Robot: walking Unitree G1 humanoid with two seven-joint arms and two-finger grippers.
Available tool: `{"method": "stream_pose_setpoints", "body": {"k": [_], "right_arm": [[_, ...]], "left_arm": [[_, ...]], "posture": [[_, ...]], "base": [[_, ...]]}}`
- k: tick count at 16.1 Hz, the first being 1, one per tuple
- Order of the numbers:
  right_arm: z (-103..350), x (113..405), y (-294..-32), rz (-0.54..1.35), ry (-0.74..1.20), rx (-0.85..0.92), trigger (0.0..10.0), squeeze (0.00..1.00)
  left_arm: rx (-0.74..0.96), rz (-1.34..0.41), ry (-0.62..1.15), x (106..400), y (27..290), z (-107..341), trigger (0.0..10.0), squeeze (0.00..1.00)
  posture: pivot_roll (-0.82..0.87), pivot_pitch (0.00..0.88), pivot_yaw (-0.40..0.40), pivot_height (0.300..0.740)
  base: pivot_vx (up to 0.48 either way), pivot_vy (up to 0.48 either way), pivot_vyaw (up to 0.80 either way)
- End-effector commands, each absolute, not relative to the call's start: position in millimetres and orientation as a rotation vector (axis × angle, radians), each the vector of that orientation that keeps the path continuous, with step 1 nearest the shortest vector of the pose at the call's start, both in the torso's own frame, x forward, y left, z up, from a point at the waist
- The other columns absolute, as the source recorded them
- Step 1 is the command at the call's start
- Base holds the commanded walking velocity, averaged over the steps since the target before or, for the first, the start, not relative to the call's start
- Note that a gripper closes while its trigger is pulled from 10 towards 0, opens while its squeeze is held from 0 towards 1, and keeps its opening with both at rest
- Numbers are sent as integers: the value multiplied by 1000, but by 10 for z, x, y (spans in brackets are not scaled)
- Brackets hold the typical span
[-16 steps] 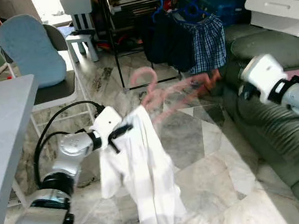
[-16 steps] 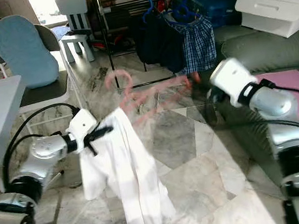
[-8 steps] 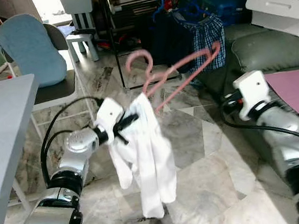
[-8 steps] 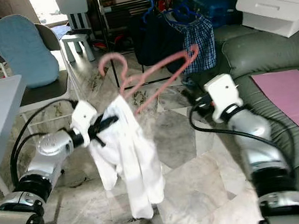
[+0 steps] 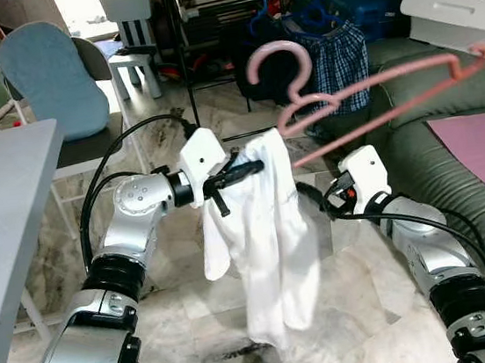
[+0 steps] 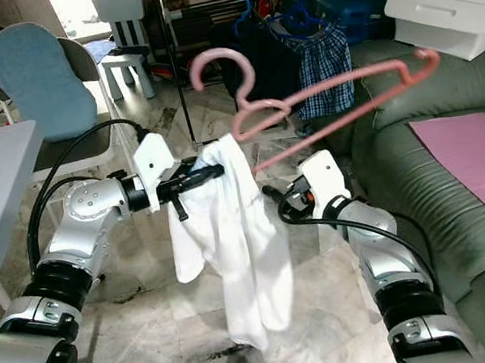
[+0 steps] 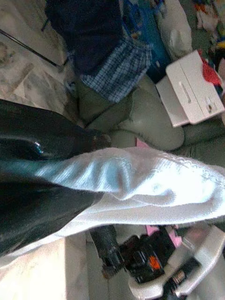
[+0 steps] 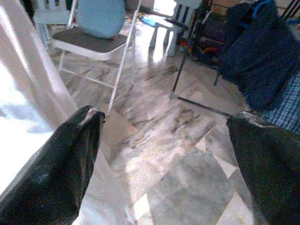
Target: Hang hanger
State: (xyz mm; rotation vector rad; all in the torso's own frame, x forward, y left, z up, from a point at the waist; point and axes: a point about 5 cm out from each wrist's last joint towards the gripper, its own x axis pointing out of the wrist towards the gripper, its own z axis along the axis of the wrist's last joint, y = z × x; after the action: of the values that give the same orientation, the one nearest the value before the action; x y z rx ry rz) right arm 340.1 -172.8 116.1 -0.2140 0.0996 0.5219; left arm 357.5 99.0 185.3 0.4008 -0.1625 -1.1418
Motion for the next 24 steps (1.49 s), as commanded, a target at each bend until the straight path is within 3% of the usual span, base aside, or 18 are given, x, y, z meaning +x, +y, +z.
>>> {"method": "stream_pose_setpoints", "body": {"k": [1,8,14,18,22,23,24], "right_arm": [[1143,3374,-1676,566,116,-190,10000,0],[1059,3064,-1578,879,189,-150,10000,0],[997,3251,-1541,720,222,-200,10000,0],[878,3304,-1435,697,282,-192,10000,0],[658,3279,-1602,604,392,-220,10000,0],[627,3261,-1689,573,413,-226,3725,0],[614,3248,-1778,540,425,-227,1412,0]], "left_arm": [[451,-1158,-215,3590,978,2003,0,0],[534,-1208,-205,3557,934,1957,0,0],[528,-1262,-321,3465,786,2239,0,0],[427,-1261,-432,3399,668,2561,0,0],[276,-1231,-500,3372,668,2868,0,0],[311,-1205,-487,3412,717,2841,0,0],[335,-1181,-470,3448,776,2811,0,0]], "posture": [[-159,0,44,740],[-167,0,51,740],[-159,0,48,740],[-149,0,39,740],[-148,0,34,740],[-149,0,33,740],[-153,0,35,740]], "base": [[0,0,0],[0,0,0],[0,0,0],[0,0,0],[0,0,0],[0,0,0],[0,0,0]]}}
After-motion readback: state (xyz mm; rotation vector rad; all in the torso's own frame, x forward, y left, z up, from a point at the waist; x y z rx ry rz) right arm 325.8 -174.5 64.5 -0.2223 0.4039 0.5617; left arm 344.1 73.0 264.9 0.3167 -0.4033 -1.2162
